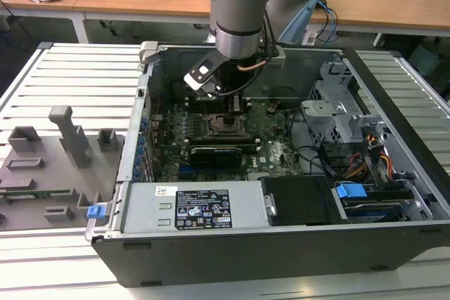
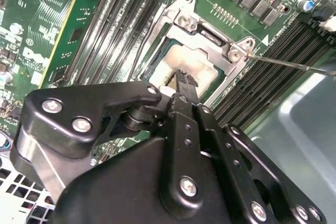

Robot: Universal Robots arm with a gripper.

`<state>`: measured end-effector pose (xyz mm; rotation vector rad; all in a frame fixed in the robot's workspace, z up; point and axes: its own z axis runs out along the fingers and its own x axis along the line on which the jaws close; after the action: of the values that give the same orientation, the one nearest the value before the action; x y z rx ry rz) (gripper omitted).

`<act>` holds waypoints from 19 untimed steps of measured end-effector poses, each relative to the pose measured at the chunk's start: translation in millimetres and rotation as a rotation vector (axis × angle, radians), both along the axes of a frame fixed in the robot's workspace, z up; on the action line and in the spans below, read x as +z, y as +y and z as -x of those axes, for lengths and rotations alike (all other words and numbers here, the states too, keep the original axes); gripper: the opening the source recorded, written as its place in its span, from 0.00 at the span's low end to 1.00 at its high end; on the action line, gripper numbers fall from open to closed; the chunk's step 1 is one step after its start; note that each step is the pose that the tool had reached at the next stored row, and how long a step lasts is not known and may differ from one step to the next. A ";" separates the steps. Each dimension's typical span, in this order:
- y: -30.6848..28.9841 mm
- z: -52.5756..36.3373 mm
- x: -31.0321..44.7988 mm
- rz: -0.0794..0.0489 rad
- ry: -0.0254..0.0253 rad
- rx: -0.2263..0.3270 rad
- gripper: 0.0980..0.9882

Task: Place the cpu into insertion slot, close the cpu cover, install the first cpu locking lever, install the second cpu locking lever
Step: 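Install the first cpu locking lever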

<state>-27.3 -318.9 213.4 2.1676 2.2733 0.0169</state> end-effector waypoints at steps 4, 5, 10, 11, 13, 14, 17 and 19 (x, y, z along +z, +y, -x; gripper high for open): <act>0.0 -0.2 1.6 0.000 -0.0001 0.000 0.01; 0.0 -0.2 1.9 0.000 0.0000 0.000 0.01; 0.0 -0.2 5.8 0.000 0.0000 0.000 0.01; 0.0 -0.2 6.6 0.000 0.0000 0.000 0.01; 0.0 -0.2 7.4 0.000 0.0000 0.000 0.01; 0.0 -0.2 8.9 0.000 0.0000 0.000 0.01; 0.0 -0.2 16.5 0.000 -0.0001 0.000 0.01; 0.1 -0.2 25.3 0.000 -0.0001 0.000 0.01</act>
<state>-27.1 -318.8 238.7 2.1675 2.2732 0.0169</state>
